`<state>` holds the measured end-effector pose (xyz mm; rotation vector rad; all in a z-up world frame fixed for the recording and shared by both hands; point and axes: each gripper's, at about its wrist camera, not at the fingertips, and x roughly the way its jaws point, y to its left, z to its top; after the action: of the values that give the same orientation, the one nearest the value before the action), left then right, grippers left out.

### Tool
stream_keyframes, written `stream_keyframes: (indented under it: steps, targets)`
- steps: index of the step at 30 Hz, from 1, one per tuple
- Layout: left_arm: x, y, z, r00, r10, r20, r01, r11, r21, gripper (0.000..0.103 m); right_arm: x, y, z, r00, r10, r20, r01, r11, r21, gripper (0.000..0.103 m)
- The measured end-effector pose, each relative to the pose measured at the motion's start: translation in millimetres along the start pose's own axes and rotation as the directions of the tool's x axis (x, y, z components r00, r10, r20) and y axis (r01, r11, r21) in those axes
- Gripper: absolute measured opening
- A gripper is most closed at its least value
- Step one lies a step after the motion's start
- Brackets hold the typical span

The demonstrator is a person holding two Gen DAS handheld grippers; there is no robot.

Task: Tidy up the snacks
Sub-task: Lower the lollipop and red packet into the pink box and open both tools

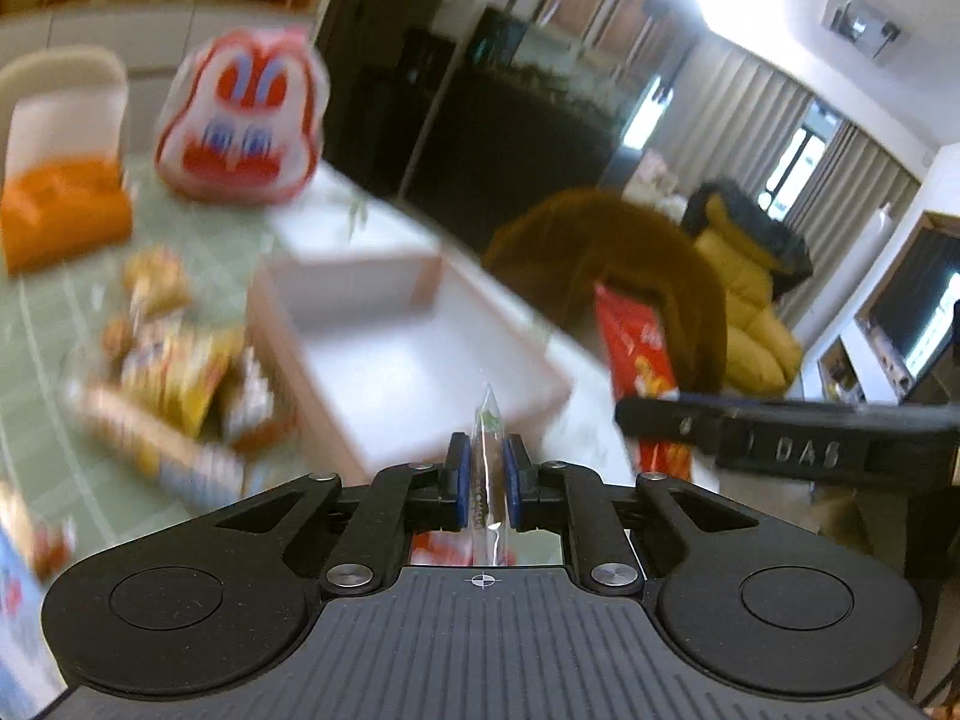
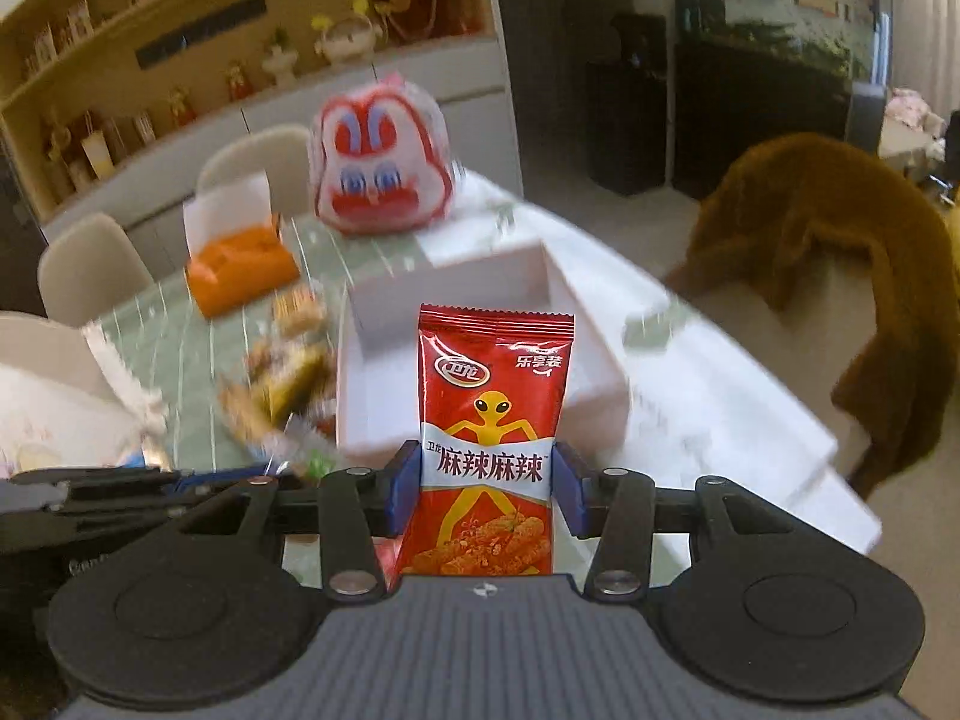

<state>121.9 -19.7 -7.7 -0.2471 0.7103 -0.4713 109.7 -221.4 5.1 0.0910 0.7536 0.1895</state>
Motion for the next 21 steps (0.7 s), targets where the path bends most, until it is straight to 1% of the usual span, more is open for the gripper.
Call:
stream_keyframes:
  steps: [2,4,5,6,7,8,9,10,11,13,15,17,21]
  targets:
    - [2.7,-0.5,29.1,0.999,-0.005,0.050,0.006,1.000,-0.010,0.016,2.8,-4.2,20.6,0.999,0.028,0.025,-0.028,1.000,0.007,0.046]
    - [12.7,6.8,66.0,0.994,-0.043,0.101,0.049,0.997,-0.055,0.017,10.7,-8.4,47.4,0.997,0.055,0.051,-0.057,0.998,0.025,0.046]
    - [23.4,14.8,81.1,0.993,-0.062,0.103,0.071,0.993,-0.089,0.019,16.7,-10.1,63.1,0.995,0.068,0.066,-0.071,0.997,0.039,0.051]
    - [39.9,24.8,96.3,0.994,-0.078,0.080,0.088,0.987,-0.137,0.020,26.2,-13.6,77.8,0.994,0.084,0.075,-0.089,0.994,0.056,0.070]
    - [61.1,37.1,107.7,0.996,-0.083,0.029,0.087,0.977,-0.195,0.021,42.7,-16.6,94.1,0.993,0.102,0.061,-0.107,0.992,0.069,0.081]
    - [75.0,46.3,112.5,0.998,-0.059,0.000,0.057,0.972,-0.230,0.023,57.8,-19.1,104.4,0.994,0.102,0.036,-0.105,0.992,0.072,0.087]
    - [82.1,51.8,114.2,1.000,-0.014,-0.009,0.012,0.971,-0.240,0.023,70.5,-21.3,111.6,0.997,0.074,0.019,-0.075,0.994,0.074,0.086]
    - [84.6,55.2,112.8,1.000,0.030,-0.007,-0.031,0.972,-0.233,0.023,79.5,-23.0,115.0,1.000,0.028,0.006,-0.029,0.997,0.069,0.086]
    - [83.5,58.5,108.8,0.999,0.051,-0.004,-0.050,0.972,-0.228,0.023,84.4,-25.7,114.9,1.000,0.001,0.000,-0.001,0.998,0.060,0.086]
    - [77.8,66.8,97.6,0.998,0.066,-0.020,-0.068,0.968,-0.242,0.023,86.2,-35.5,105.7,1.000,0.012,-0.003,-0.012,0.998,0.057,0.086]
    - [70.8,73.0,83.9,0.989,0.128,-0.077,-0.143,0.962,-0.234,0.023,89.2,-44.0,93.2,1.000,0.005,-0.023,-0.003,0.998,0.066,0.086]
    - [63.5,78.5,67.0,0.973,0.187,-0.131,-0.212,0.956,-0.204,0.023,95.5,-48.2,79.5,0.998,-0.015,-0.056,0.018,0.998,0.066,0.086]
    - [38.4,91.4,34.3,0.960,0.226,-0.165,-0.254,0.950,-0.179,0.023,107.0,-40.9,44.4,0.992,-0.029,-0.121,0.035,0.998,0.052,0.086]
